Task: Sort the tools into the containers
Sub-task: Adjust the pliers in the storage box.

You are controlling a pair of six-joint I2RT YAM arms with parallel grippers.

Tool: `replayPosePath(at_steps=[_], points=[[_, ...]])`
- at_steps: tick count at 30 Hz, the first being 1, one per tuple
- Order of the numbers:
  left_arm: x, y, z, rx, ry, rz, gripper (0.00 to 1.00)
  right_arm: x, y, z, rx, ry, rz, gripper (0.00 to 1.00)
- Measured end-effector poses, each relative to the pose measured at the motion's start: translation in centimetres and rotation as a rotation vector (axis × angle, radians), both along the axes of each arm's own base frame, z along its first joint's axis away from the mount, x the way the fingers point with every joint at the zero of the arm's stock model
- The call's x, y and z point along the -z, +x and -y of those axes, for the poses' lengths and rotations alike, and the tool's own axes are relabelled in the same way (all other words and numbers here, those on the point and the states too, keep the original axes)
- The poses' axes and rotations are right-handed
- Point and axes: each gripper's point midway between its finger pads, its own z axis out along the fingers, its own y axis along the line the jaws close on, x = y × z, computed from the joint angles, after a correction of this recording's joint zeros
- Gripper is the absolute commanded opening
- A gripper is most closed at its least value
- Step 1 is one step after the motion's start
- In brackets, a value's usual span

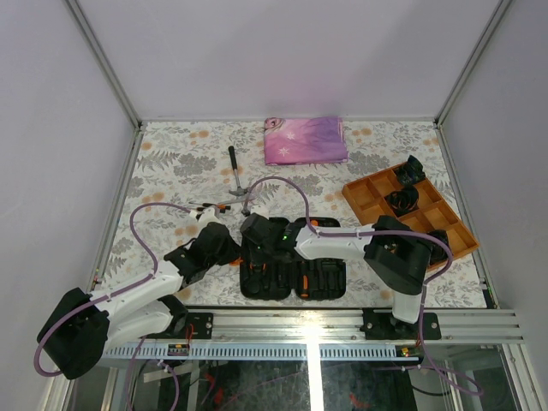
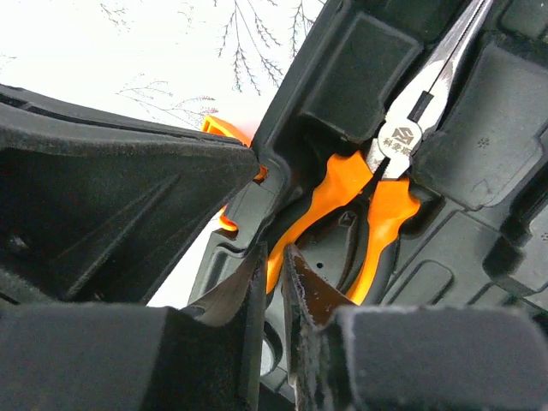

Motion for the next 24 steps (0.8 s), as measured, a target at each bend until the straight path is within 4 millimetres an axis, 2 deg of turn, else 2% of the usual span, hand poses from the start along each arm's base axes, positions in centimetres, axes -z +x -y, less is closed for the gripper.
replayPosePath(at_steps=[4, 7, 19, 24], points=[[-0.01, 0.0, 0.01, 0.0, 0.0, 0.0, 0.0, -0.02, -0.02, 0.02, 0.005, -0.017, -0.012, 0.04], [0.01, -0.01, 0.0, 0.0, 0.0, 0.0, 0.0, 0.11, 0.0, 0.04, 0.009, -0.04, -0.024, 0.0], [0.0, 0.01, -0.02, -0.001, 0.001, 0.001, 0.0, 0.46, -0.13, -0.04, 0.005, -0.103, -0.052, 0.0], [-0.03, 0.01, -0.08, -0.005, 0.0, 0.001, 0.0, 0.15, -0.15, -0.05, -0.006, -0.057, -0.021, 0.07]])
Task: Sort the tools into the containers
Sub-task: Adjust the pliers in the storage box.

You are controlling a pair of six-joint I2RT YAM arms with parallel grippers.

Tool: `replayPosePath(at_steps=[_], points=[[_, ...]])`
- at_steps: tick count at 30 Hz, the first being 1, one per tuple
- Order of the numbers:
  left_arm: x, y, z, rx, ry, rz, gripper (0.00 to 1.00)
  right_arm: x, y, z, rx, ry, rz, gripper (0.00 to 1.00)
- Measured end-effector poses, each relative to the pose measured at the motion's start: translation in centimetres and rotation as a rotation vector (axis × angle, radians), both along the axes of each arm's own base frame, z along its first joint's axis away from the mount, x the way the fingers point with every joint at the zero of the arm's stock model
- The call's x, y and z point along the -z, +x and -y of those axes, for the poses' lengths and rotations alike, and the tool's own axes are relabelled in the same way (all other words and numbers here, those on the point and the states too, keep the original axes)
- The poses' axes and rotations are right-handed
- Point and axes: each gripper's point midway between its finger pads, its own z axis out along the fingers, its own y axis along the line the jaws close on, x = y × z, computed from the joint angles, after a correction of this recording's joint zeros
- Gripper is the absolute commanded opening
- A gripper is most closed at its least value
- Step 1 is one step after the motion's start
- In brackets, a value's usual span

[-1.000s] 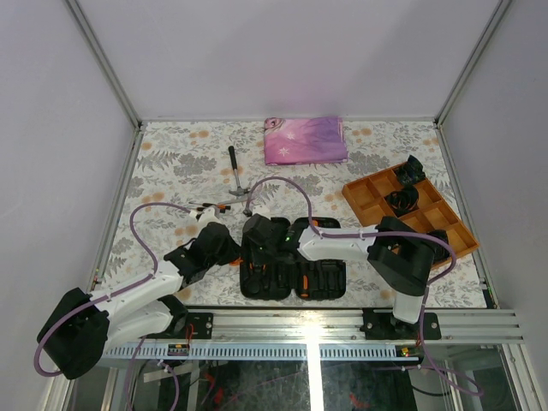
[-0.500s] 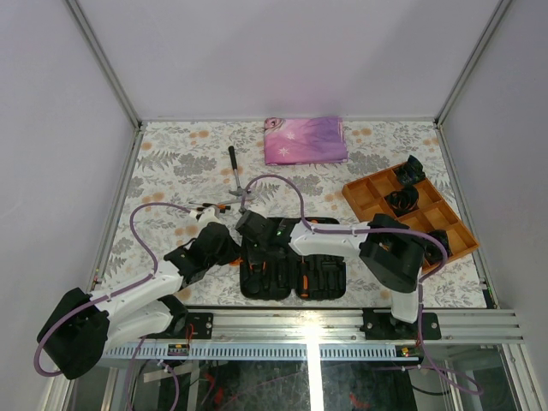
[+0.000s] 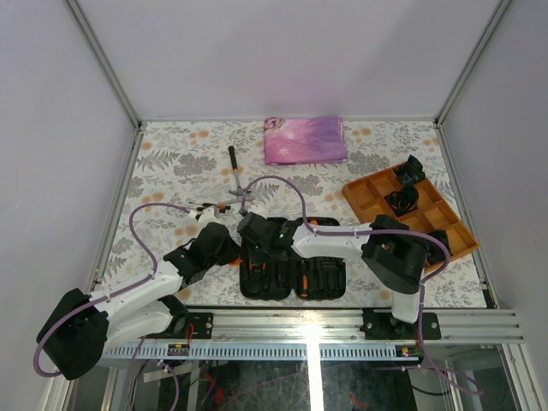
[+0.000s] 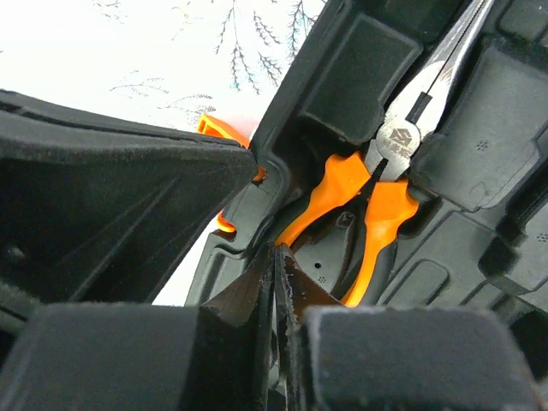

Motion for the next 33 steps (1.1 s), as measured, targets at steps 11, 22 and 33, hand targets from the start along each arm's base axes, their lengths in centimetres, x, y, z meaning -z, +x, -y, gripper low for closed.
replayPosePath(at_steps=[11, 22, 33], points=[[0.0, -0.4, -0.3, -0.006, 0.004, -0.011, 0.04, -4.5, -0.7, 1.9, -0.038, 0.137, 0.147, 0.2], [0.0, -0.4, -0.3, -0.006, 0.004, -0.012, 0.05, -3.6, 0.3, 6.2, 0.124, 0.088, 0.17, 0.23], [0.0, -0.4, -0.3, -0.009, 0.002, -0.013, 0.04, -1.0, -0.8, 5.3, 0.092, 0.09, 0.078, 0.22]])
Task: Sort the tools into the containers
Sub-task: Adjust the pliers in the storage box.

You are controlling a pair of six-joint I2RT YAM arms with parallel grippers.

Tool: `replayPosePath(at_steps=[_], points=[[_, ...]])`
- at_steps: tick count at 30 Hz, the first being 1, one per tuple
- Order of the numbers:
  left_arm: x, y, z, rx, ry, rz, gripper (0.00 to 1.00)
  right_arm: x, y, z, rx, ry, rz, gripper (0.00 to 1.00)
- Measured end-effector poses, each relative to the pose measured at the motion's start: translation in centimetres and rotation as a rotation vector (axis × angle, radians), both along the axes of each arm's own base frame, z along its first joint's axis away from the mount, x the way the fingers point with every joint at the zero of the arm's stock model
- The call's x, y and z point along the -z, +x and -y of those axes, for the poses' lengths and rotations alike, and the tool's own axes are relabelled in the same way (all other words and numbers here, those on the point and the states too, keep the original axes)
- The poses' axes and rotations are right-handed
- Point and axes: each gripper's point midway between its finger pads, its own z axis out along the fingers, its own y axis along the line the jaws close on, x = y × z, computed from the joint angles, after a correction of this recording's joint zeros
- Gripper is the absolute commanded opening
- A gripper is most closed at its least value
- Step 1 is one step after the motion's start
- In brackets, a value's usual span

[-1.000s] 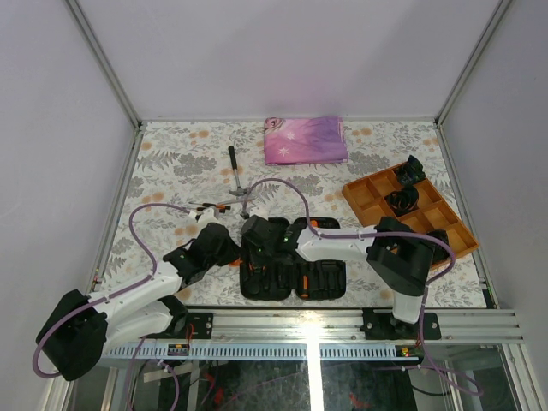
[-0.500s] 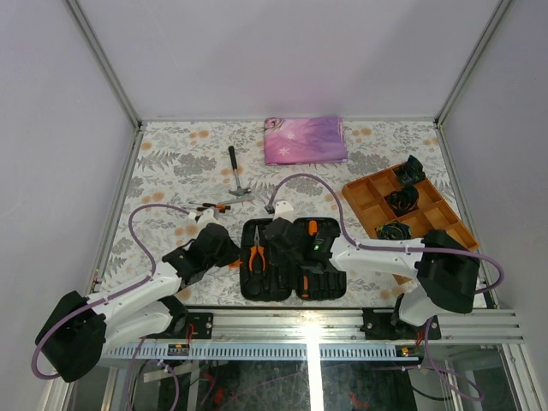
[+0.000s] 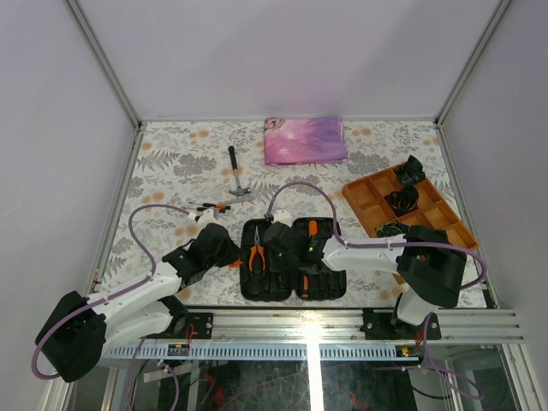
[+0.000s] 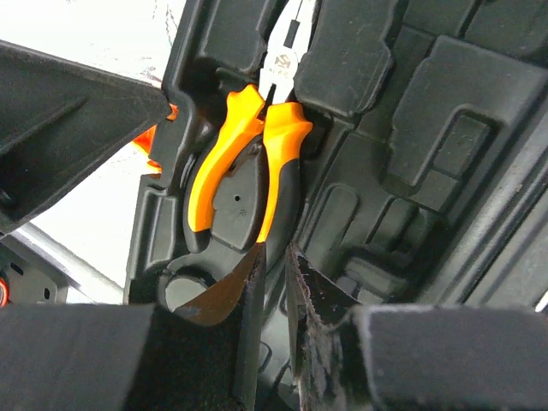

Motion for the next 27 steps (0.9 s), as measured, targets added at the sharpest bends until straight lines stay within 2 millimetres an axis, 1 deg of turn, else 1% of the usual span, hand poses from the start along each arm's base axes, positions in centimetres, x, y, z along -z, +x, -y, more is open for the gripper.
replayPosePath(at_steps=[6, 9, 12, 16, 19, 23, 27], points=[[0.0, 0.0, 0.0, 0.0, 0.0, 0.0, 0.04, 1.1, -0.4, -0.4, -0.017, -0.004, -0.036, 0.2], [0.0, 0.0, 0.0, 0.001, 0.0, -0.001, 0.04, 1.1, -0.3, -0.8, -0.023, 0.002, -0.049, 0.16], [0.0, 0.0, 0.0, 0.0, 0.002, -0.001, 0.04, 1.3, -0.3, -1.1, -0.025, -0.007, -0.065, 0.1], [0.0, 0.2, -0.4, -0.015, 0.015, 0.008, 0.04, 1.5, -0.1, -1.7, -0.031, -0.047, -0.101, 0.06], [0.1, 0.4, -0.9, -0.034, 0.031, 0.015, 0.04, 1.6, -0.1, -2.3, -0.04, -0.066, -0.127, 0.04], [0.1, 0.4, -1.1, -0.036, 0.04, 0.02, 0.04, 1.7, 0.0, -2.5, -0.03, -0.077, -0.142, 0.04], [0.0, 0.4, -1.2, -0.038, 0.043, 0.024, 0.04, 2.3, -0.1, -2.5, -0.028, -0.104, -0.162, 0.03]])
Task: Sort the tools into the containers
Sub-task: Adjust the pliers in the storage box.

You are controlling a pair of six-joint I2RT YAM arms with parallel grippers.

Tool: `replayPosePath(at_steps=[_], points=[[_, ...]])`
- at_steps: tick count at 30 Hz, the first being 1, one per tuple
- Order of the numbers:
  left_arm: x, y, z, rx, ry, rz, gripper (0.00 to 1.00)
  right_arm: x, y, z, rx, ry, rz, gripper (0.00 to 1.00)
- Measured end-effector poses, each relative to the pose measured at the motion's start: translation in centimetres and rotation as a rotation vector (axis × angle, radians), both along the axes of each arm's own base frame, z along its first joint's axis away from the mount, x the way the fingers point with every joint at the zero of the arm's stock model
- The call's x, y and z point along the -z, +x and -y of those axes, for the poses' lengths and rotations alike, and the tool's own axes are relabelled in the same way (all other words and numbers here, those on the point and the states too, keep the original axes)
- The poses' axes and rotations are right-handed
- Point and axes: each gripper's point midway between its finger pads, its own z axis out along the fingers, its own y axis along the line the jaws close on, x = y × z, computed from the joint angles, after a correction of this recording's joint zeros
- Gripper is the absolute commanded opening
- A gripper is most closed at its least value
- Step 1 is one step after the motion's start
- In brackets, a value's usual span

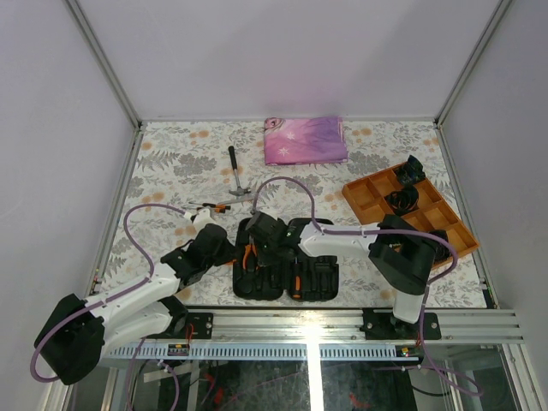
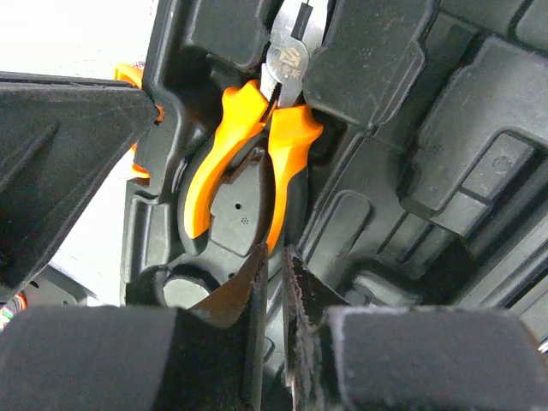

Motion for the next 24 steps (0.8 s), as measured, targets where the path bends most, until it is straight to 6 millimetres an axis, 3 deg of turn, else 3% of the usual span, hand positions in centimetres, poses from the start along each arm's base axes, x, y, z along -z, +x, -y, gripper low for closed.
replayPosePath(at_steps=[6, 15, 18, 24], points=[[0.0, 0.0, -0.2, -0.005, 0.009, 0.004, 0.03, 0.2, 0.0, -0.2, 0.0, -0.012, -0.015, 0.03], [-0.2, -0.3, -0.4, -0.007, 0.003, -0.001, 0.03, -1.1, 0.1, -0.1, -0.001, 0.045, 0.054, 0.24], [-0.3, -0.9, -0.3, 0.0, -0.011, -0.018, 0.07, -1.4, 0.3, 0.5, -0.008, 0.031, 0.09, 0.3], [-0.1, -1.8, -0.4, 0.008, -0.02, -0.051, 0.21, -5.5, 0.7, 2.3, 0.013, 0.085, 0.183, 0.39]])
